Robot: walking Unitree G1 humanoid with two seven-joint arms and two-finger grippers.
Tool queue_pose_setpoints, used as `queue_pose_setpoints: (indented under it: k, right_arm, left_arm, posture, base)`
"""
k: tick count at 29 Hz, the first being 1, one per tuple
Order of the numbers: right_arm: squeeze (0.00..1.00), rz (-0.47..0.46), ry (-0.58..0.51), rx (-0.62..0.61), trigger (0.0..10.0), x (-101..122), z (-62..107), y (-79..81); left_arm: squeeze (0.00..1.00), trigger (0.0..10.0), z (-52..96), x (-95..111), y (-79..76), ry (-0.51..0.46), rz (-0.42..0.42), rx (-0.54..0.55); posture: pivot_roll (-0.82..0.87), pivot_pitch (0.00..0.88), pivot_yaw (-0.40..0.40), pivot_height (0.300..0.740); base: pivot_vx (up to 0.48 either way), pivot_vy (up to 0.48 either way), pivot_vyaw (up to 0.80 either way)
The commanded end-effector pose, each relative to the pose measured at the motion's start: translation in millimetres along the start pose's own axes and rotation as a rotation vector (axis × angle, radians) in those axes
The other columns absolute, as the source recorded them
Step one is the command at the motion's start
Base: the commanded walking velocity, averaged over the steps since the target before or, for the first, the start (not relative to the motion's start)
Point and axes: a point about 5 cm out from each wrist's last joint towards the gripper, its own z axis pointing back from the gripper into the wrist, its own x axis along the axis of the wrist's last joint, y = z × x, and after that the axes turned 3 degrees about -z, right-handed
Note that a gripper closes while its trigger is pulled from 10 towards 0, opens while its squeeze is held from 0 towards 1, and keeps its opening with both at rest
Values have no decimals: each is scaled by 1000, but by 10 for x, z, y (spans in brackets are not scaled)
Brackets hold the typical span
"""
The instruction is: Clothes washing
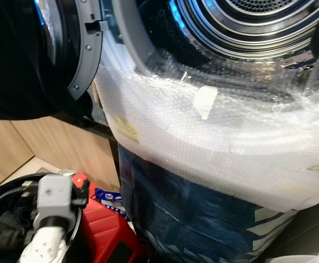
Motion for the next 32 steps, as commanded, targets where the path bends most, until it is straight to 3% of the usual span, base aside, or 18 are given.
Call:
queue_pose_setpoints:
  k: [1,5,8,11,13,16,19,23,24,25,30,32]
  right_arm:
    - [0,7,26,-2,10000,-67,10,-14]
    - [0,9,22,-7,10000,-53,11,-36]
    - [0,11,23,-10,10000,-47,11,-55]
    - [0,26,30,-8,10000,-45,11,-59]
    - [0,32,31,-8,10000,-43,10,-56]
    - [0,44,31,-7,10000,-26,6,-52]
    - [0,60,30,-4,10000,-8,2,-48]
    - [0,80,25,4,10000,20,-3,-40]
    - [0,80,25,4,10000,20,-3,-40]
    - [0,82,24,3,10000,27,-4,-38]
    - [0,89,22,4,10000,29,-4,-38]
    - [0,88,25,4,10000,21,-3,-40]
  left_arm:
    - [0,10000,20,105,2,-61,25,-92]
    - [0,10000,92,220,84,-85,-2,-91]
    - [0,10000,198,265,112,-86,-48,-165]
    - [0,10000,283,287,213,-35,-165,-275]
    - [0,10000,281,287,313,-18,-197,-275]
    - [0,10000,262,248,498,8,-170,-175]
    - [0,10000,274,198,572,49,-148,-138]
    - [0,10000,291,216,648,62,-17,-108]
    - [0,10000,291,216,648,62,-17,-108]
    - [0,10000,323,213,681,65,40,-122]
    - [0,10000,378,214,711,28,116,-117]
    - [0,10000,422,186,789,22,171,-66]
  posture:
    - [147,134,0,740]
    - [160,134,-4,740]
    - [186,136,-14,740]
    - [216,138,-25,740]
    - [223,137,-29,740]
    - [231,136,-30,740]
    - [235,137,-33,740]
    - [237,136,-37,740]
    - [237,136,-37,740]
    - [240,139,-38,740]
    - [247,142,-40,740]
    - [254,142,-47,740]
  base:
    - [0,0,0]
    - [0,0,0]
    - [0,0,0]
    - [0,0,0]
    - [0,0,0]
    - [0,0,0]
    - [0,0,0]
    - [0,0,0]
    - [0,0,0]
    - [0,0,0]
    - [0,0,0]
    - [0,0,0]
